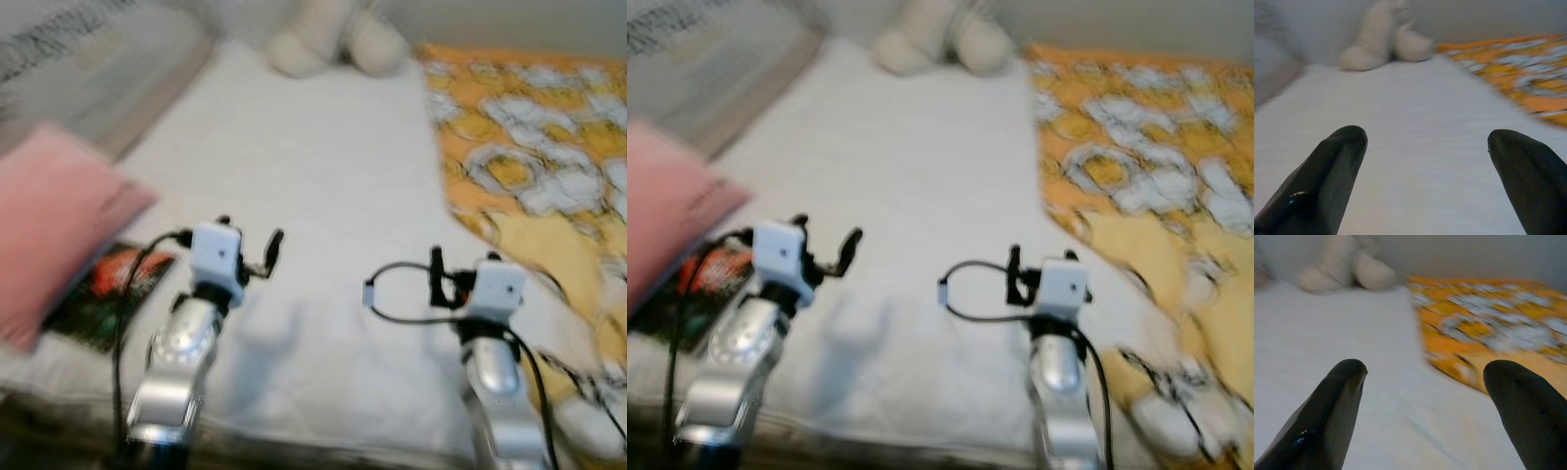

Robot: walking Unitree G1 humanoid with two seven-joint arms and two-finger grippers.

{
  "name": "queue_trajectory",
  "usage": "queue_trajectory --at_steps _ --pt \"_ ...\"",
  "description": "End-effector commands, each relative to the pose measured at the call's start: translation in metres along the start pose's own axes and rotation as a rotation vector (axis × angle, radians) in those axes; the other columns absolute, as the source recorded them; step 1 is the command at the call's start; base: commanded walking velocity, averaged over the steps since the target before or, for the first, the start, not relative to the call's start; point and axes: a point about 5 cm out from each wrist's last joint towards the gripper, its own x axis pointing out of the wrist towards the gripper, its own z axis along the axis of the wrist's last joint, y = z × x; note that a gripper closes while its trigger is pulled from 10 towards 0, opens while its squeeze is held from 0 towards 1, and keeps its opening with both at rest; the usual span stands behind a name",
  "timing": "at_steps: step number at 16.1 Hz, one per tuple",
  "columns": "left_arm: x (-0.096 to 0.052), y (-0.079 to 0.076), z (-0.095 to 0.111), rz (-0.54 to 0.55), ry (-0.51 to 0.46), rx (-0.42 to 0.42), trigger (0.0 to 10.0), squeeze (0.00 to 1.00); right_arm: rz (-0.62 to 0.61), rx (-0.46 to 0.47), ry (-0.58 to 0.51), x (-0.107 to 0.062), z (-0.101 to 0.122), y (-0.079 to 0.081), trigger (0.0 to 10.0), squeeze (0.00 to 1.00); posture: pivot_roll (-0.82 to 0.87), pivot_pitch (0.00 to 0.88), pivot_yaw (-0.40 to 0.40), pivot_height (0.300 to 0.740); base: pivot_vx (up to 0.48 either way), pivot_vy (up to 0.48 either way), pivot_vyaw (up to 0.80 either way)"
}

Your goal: Clean up the room

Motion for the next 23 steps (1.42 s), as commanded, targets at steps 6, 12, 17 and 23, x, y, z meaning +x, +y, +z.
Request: queue_trajectory --at_steps 6,12,17,23 --pt "-0.008 0.001 -0.001 -0.022 0.013 -0.024 10.0 0.0 -0.003 -0.01 -0.005 -0.004 0.0 -0.003 10.0 0.0 -0.03 0.0 0.015 0.74 0.0 -0.48 0.0" --pt "-0.01 0.004 0.0 -0.028 0.014 -0.02 10.0 0.0 0.008 -0.007 0.014 -0.005 -0.002 -0.001 10.0 0.0 -0.02 0.0 0.017 0.74 0.0 -0.48 0.0" --pt "-0.011 0.014 0.004 0.006 0.015 -0.029 10.0 0.0 0.025 0.089 0.111 0.011 -0.011 0.001 10.0 0.0 0.0 0.0 0.033 0.74 0.0 -0.19 0.0" --pt "-0.035 0.0 0.001 -0.351 0.112 -0.002 10.0 0.0 0.104 0.021 0.245 0.018 -0.035 0.011 10.0 0.0 0.05 0.043 0.056 0.74 0.0 0.0 0.0"
